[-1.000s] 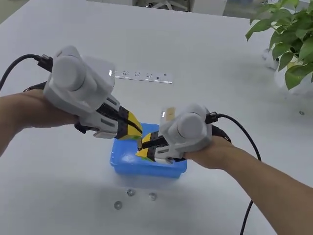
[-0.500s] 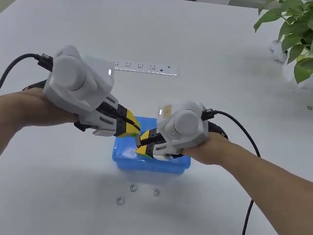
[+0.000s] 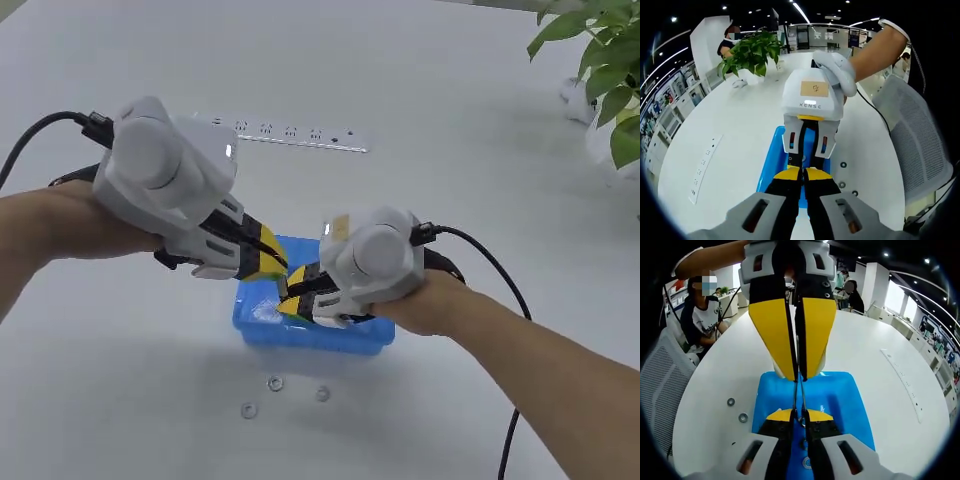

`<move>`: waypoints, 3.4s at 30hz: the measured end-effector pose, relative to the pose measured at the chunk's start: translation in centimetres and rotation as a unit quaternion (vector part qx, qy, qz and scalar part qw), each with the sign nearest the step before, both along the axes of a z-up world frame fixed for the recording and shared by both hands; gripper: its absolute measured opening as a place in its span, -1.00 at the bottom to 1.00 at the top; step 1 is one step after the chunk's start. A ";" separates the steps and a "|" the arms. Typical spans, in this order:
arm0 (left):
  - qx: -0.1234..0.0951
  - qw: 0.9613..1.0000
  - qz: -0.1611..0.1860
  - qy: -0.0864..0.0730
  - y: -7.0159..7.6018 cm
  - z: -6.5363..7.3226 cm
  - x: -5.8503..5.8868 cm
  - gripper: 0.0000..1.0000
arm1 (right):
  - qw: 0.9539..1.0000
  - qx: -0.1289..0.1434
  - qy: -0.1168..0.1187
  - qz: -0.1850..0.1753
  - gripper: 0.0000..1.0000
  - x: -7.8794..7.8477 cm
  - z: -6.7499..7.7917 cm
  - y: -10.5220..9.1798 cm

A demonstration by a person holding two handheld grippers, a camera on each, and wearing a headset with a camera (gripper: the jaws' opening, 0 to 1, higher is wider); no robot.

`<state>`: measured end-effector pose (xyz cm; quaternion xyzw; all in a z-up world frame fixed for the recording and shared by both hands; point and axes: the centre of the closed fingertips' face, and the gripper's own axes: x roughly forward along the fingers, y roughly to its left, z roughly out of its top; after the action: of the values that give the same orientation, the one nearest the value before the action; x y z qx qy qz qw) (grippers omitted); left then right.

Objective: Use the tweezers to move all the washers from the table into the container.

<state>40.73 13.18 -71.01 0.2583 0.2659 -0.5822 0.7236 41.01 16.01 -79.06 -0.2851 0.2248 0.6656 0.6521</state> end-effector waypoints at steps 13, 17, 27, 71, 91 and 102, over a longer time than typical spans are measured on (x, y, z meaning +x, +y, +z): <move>-0.001 1.000 0.000 -0.007 -0.1 0.4 -0.1 -0.89 | 1.000 0.001 -0.005 -0.001 -0.78 0.0 0.4 -0.2; -0.003 1.000 0.000 -0.009 -0.3 0.7 -0.2 -0.89 | 1.000 0.002 -0.008 -0.002 -0.78 0.0 0.7 -0.3; -0.005 1.000 -0.005 -0.016 -0.6 2.0 -0.7 -0.89 | 1.000 0.009 -0.017 -0.005 -0.78 -0.4 2.1 -0.7; 0.010 0.999 -0.031 -0.013 -1.1 3.7 -8.1 -0.89 | 0.999 0.032 -0.016 -0.011 -0.77 -7.7 4.0 -0.8; 0.021 0.999 -0.028 0.011 0.2 1.2 -10.4 -0.89 | 1.000 0.019 0.002 0.008 -0.77 -10.3 1.6 -0.1; 0.028 0.999 -0.022 0.020 0.9 0.7 -11.2 -0.89 | 1.000 0.021 0.007 0.018 -0.77 -11.3 1.0 0.9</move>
<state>29.50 14.06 -70.32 0.2731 0.2907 -0.5952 0.6977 29.67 16.94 -78.01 -0.2707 0.2104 0.6840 0.6438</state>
